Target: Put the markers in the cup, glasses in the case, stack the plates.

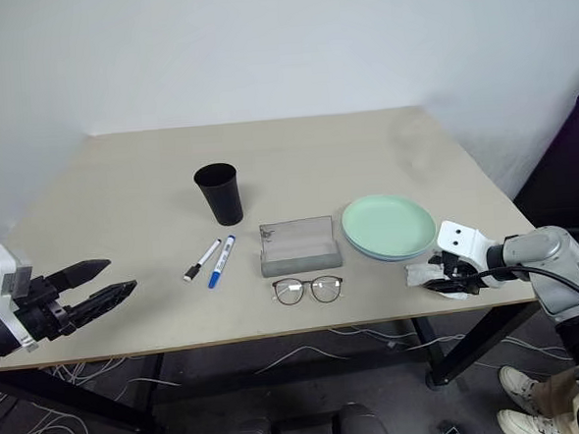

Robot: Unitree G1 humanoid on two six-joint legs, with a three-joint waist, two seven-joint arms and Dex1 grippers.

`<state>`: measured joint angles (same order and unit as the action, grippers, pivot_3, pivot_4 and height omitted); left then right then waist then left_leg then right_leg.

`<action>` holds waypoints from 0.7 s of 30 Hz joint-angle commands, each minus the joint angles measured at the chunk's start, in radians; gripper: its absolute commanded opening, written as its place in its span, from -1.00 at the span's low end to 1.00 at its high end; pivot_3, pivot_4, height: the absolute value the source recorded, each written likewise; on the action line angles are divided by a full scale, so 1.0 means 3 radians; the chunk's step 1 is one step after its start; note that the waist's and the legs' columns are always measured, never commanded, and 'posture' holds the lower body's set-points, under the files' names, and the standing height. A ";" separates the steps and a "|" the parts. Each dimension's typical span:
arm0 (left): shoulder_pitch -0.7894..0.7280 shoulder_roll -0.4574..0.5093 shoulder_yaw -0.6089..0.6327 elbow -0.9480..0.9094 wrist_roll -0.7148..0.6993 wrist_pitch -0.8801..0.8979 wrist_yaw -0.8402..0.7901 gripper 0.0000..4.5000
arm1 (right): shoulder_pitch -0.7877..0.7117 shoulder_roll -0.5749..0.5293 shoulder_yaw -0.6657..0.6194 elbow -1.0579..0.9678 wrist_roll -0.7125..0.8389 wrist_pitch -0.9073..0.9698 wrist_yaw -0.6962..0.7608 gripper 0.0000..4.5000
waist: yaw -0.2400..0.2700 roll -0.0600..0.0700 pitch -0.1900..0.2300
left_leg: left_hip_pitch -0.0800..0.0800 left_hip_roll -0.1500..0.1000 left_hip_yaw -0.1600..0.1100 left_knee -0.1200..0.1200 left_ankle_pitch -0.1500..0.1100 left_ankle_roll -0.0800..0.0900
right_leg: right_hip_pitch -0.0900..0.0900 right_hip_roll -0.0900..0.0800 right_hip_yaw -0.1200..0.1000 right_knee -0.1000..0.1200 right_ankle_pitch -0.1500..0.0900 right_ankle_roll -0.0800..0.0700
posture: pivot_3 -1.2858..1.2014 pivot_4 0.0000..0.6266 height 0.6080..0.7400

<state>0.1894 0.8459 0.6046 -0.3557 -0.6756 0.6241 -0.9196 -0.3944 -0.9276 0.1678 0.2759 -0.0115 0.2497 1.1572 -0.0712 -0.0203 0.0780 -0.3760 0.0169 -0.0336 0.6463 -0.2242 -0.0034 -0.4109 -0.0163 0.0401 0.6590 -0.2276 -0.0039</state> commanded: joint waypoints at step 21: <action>0.0059 0.0032 0.0085 -0.0096 -0.0004 -0.0045 0.0080 0.62 | -0.0315 0.0187 0.0182 0.0510 -0.0274 -0.0337 0.0006 -0.99 | -0.0001 0.0000 0.0000 | 0.0003 0.0000 -0.0001 0.0002 0.0000 0.0001 | 0.0004 0.0001 0.0000 0.0001 0.0000 0.0000 | 0.03 -1.00 1.00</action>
<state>0.2124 0.8458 0.6058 -0.3563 -0.6759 0.6238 -0.8960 -0.4888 -0.8550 0.2290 0.4601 -0.1005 0.1612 1.1328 -0.0715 -0.0205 0.0779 -0.3752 0.0169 -0.0339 0.6468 -0.2240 -0.0032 -0.4098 -0.0161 0.0401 0.6594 -0.2275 -0.0038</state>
